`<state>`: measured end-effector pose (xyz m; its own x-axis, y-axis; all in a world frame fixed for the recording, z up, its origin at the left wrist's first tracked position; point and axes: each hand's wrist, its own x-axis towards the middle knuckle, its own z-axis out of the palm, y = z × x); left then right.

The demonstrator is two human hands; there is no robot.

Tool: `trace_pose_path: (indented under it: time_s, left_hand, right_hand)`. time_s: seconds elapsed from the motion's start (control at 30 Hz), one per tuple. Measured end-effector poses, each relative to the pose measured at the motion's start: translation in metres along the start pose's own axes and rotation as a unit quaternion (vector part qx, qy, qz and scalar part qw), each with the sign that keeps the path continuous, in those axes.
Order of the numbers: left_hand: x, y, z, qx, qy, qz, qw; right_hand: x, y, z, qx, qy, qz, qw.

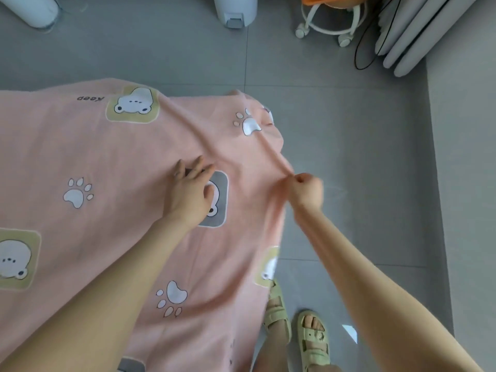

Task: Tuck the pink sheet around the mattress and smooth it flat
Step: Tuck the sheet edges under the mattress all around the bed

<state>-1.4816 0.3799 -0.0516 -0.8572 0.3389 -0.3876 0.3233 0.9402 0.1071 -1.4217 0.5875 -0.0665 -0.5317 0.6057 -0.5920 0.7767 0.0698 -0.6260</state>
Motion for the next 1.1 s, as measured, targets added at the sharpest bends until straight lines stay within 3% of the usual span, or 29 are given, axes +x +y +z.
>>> trace_pose_path:
  time_s: [0.1, 0.17, 0.23, 0.3, 0.4, 0.5, 0.7, 0.8, 0.9, 1.03, 1.1]
  left_hand:
    - [0.004, -0.001, -0.005, -0.015, -0.001, 0.023, 1.0]
    - [0.008, -0.003, -0.011, -0.023, -0.026, 0.019, 0.999]
    - [0.013, -0.005, -0.016, -0.021, -0.047, 0.014, 0.999]
    - [0.018, -0.005, -0.023, -0.036, -0.034, 0.017, 0.999]
    - [0.028, 0.0, -0.038, -0.098, 0.021, 0.001, 0.995]
    - [0.042, 0.004, -0.052, -0.119, 0.063, -0.028, 0.99]
    - [0.094, -0.001, -0.064, -0.105, 0.074, -0.082, 0.988]
    - [0.12, 0.006, -0.07, -0.104, 0.07, -0.124, 0.984]
    - [0.145, 0.008, -0.069, -0.075, 0.066, -0.142, 0.985]
    - [0.165, 0.003, -0.062, -0.06, 0.047, -0.171, 0.982]
    - [0.167, 0.003, -0.059, -0.05, 0.007, -0.178, 0.983]
  right_hand:
    - [-0.033, -0.019, -0.038, -0.038, 0.165, -0.204, 0.964]
    - [-0.038, -0.026, -0.034, -0.101, 0.185, -0.273, 0.939]
    - [-0.022, -0.034, -0.025, -0.223, 0.098, -0.211, 0.947]
    - [0.005, -0.042, -0.024, -0.316, 0.047, -0.165, 0.933]
    - [0.037, -0.066, -0.022, -0.248, 0.045, -0.159, 0.955]
    - [0.078, -0.089, -0.006, -0.224, -0.04, -0.149, 0.962]
    - [0.138, -0.116, 0.029, -0.058, -0.217, 0.041, 0.974]
    - [0.165, -0.122, 0.041, -0.142, -0.226, -0.015, 0.964]
    - [0.198, -0.136, 0.055, -0.254, -0.263, -0.114, 0.924]
    - [0.228, -0.17, 0.047, -0.232, -0.413, -0.131, 0.871]
    - [0.24, -0.188, 0.028, -0.185, -0.444, -0.128, 0.867]
